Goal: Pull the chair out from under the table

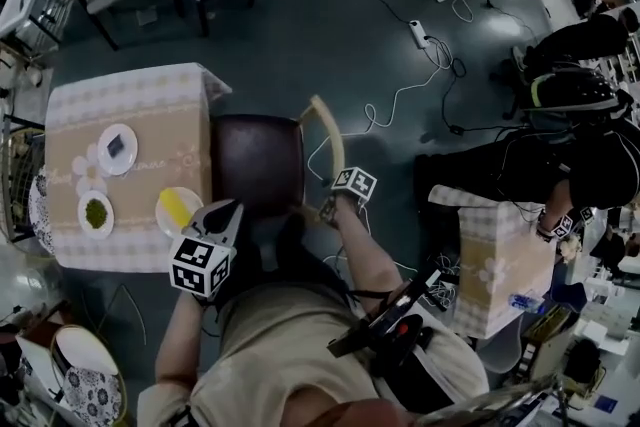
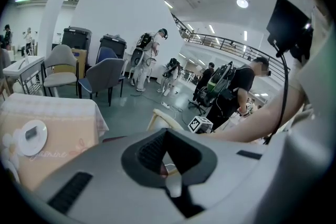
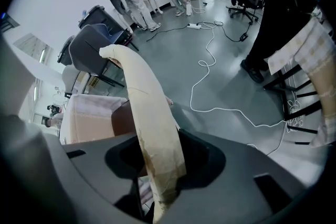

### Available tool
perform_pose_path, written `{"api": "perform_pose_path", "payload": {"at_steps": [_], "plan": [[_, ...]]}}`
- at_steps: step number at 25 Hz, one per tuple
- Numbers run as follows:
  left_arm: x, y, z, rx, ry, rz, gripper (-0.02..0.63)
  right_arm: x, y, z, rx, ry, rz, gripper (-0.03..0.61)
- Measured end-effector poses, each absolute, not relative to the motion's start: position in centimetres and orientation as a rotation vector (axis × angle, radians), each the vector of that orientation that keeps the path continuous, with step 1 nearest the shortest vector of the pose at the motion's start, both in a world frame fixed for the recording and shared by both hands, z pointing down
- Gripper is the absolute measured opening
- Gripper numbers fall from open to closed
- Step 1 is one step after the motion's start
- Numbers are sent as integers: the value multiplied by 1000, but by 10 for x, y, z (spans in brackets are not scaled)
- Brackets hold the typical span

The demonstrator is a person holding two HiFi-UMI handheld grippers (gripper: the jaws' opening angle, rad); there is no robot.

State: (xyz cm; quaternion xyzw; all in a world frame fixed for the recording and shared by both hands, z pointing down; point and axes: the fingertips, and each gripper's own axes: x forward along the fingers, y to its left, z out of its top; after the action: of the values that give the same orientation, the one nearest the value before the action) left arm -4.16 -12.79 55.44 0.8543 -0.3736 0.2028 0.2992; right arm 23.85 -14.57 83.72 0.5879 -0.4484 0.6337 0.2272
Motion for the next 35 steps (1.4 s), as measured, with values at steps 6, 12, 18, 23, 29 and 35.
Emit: {"api": "perform_pose_path", "payload": {"at_steps": [6, 12, 18, 23, 29, 35], "plan": [[-32, -133, 553, 2277, -986, 535, 5, 250, -154, 833, 1628, -1250, 1732, 166], [-30, -133, 553, 2279, -973, 546, 5, 251, -149, 834, 1632, -1241, 1733, 169], [-31, -135, 555, 2278, -971, 543, 5, 255, -154, 836, 1641, -1241, 1725, 170], [-27, -136, 557, 2272, -968, 560, 5, 258, -155, 832, 1636, -1249, 1722, 170], [-16, -142, 552, 2292, -964, 571, 5, 260, -153, 831, 1630, -1258, 1739, 173], [-5, -143, 552, 2295, -958, 581, 5, 264, -154, 831, 1622, -1271, 1750, 175]]}}
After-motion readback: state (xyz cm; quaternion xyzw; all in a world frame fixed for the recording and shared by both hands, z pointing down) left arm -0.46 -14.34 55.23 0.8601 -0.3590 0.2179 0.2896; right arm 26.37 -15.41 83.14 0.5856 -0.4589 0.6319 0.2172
